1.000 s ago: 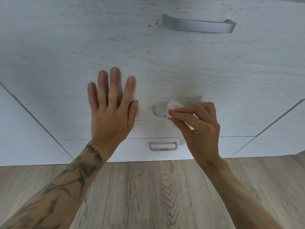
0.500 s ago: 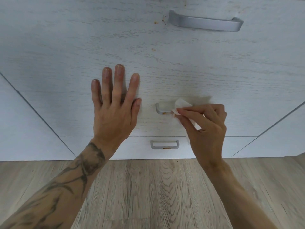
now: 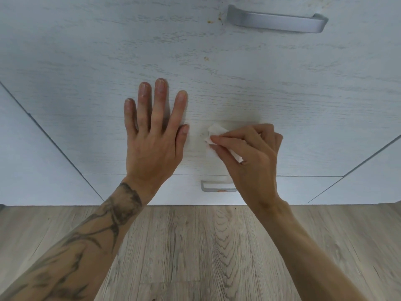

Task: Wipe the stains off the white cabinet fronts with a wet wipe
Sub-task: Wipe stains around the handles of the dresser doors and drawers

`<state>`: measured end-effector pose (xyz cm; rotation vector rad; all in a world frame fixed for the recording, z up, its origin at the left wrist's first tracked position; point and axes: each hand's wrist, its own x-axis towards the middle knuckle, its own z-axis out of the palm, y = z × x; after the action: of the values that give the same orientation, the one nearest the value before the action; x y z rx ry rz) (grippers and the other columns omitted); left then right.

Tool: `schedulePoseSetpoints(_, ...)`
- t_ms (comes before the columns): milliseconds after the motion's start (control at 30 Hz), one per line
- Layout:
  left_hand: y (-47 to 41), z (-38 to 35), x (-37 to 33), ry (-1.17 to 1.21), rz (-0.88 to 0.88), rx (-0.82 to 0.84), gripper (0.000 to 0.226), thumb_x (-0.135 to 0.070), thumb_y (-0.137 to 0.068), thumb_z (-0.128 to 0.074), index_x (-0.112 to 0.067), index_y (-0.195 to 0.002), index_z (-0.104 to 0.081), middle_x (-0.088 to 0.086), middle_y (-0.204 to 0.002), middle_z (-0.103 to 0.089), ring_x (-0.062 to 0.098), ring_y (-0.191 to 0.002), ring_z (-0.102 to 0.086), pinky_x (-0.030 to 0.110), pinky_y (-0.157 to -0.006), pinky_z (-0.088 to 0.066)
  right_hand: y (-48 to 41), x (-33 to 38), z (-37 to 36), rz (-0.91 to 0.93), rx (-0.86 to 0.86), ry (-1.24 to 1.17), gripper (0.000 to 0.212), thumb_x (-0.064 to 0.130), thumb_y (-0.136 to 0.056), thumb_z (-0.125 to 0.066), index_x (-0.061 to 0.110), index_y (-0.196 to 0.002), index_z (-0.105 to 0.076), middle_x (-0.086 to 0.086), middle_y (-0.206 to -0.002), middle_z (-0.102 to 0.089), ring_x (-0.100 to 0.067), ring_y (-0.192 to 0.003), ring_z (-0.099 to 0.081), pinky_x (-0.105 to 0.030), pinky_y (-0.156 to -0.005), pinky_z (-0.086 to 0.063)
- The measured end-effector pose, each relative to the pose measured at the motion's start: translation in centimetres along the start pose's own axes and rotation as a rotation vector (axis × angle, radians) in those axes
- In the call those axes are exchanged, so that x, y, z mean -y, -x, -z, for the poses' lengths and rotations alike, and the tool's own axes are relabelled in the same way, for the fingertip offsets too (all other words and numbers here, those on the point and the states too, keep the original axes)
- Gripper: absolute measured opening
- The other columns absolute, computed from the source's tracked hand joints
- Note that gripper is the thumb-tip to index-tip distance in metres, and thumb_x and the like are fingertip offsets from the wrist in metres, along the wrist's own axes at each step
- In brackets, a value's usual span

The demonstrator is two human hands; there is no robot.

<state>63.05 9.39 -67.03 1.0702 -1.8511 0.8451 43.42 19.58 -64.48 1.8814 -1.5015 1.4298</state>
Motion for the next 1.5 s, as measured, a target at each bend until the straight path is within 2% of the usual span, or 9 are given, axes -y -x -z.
schedulePoseSetpoints(100,0.1,0.1,0.1,0.002,0.014,-0.001,0.076,-0.041,-0.115,-0.043,-0.021,-0.170,0.006,0.017,-0.171,-0.001,0.032,-0.163,0.019,0.054,-0.133,0.003,0.8,-0.6,1.0,-0.067,-0.047,-0.009,0.008,0.025,-0.091,-0.085,0.022,-0.098,-0.085,0.010,-0.099,-0.076,-0.029,-0.098,-0.059,-0.038,-0.090,-0.036)
schedulePoseSetpoints(267,0.1,-0.1,-0.1,-0.012,0.001,-0.002,0.076,-0.041,-0.115,-0.043,-0.020,-0.171,0.005,0.018,-0.171,-0.003,0.042,-0.158,-0.004,0.055,-0.133,0.002,0.3,0.2,0.1,-0.032,-0.015,0.009,0.008,0.028,-0.092,-0.084,0.024,-0.098,-0.084,0.010,-0.098,-0.075,-0.025,-0.098,-0.058,-0.035,-0.089,-0.034)
schedulePoseSetpoints(500,0.1,0.0,-0.1,-0.027,-0.003,-0.001,0.077,-0.041,-0.115,-0.044,-0.019,-0.171,0.005,0.018,-0.171,-0.003,0.043,-0.157,-0.005,0.055,-0.133,0.002,0.2,0.8,-0.2,-0.062,-0.022,0.010,0.008,0.029,-0.092,-0.084,0.025,-0.098,-0.085,0.010,-0.098,-0.074,-0.023,-0.099,-0.057,-0.033,-0.090,-0.033)
schedulePoseSetpoints(700,0.0,0.3,0.1,-0.009,0.004,0.008,0.076,-0.040,-0.115,-0.044,-0.019,-0.171,0.005,0.018,-0.171,-0.003,0.034,-0.163,0.017,0.054,-0.133,0.003,0.9,-1.1,1.6,-0.085,-0.035,0.055,0.010,0.025,-0.091,-0.084,0.022,-0.101,-0.084,0.008,-0.102,-0.075,-0.026,-0.100,-0.057,-0.034,-0.090,-0.033)
schedulePoseSetpoints(833,0.1,0.4,0.0,-0.023,-0.011,0.013,0.075,-0.040,-0.116,-0.043,-0.018,-0.170,0.004,0.021,-0.170,-0.009,0.043,-0.158,-0.004,0.055,-0.133,0.002,1.3,-0.8,2.2,-0.191,-0.097,0.067,0.006,0.024,-0.096,-0.079,0.022,-0.102,-0.080,0.011,-0.100,-0.072,-0.020,-0.101,-0.052,-0.034,-0.088,-0.035)
schedulePoseSetpoints(967,0.0,0.4,0.0,-0.021,-0.011,0.002,0.075,-0.040,-0.116,-0.044,-0.018,-0.170,0.003,0.020,-0.170,-0.008,0.045,-0.157,-0.009,0.056,-0.133,-0.001,0.8,1.2,0.7,-0.125,-0.060,0.028,0.006,0.022,-0.100,-0.073,0.023,-0.104,-0.078,0.012,-0.098,-0.069,-0.014,-0.100,-0.053,-0.035,-0.089,-0.037)
schedulePoseSetpoints(1067,0.0,0.5,-0.1,-0.025,-0.016,-0.002,0.076,-0.040,-0.116,-0.045,-0.017,-0.170,0.003,0.021,-0.170,-0.009,0.046,-0.156,-0.011,0.056,-0.133,-0.001,0.7,1.4,0.2,-0.088,-0.036,0.054,0.011,0.016,-0.095,-0.080,0.022,-0.104,-0.081,0.011,-0.101,-0.074,-0.017,-0.101,-0.060,-0.035,-0.094,-0.036)
schedulePoseSetpoints(1267,0.0,0.3,-0.1,-0.043,-0.015,-0.006,0.076,-0.040,-0.115,-0.045,-0.016,-0.171,0.002,0.023,-0.169,-0.012,0.048,-0.155,-0.013,0.056,-0.133,0.000,0.3,0.3,0.1,0.076,0.007,0.036,0.007,0.020,-0.094,-0.083,0.021,-0.101,-0.085,0.011,-0.103,-0.079,-0.019,-0.093,-0.068,-0.040,-0.095,-0.038)
schedulePoseSetpoints(1500,0.0,0.5,0.0,-0.032,-0.016,0.002,0.076,-0.039,-0.116,-0.044,-0.017,-0.170,0.005,0.023,-0.169,-0.011,0.048,-0.155,-0.012,0.055,-0.133,0.003,1.0,-3.1,3.6,-0.009,-0.043,0.036,0.008,0.017,-0.090,-0.084,0.017,-0.098,-0.085,0.007,-0.101,-0.080,-0.023,-0.091,-0.070,-0.039,-0.093,-0.040)
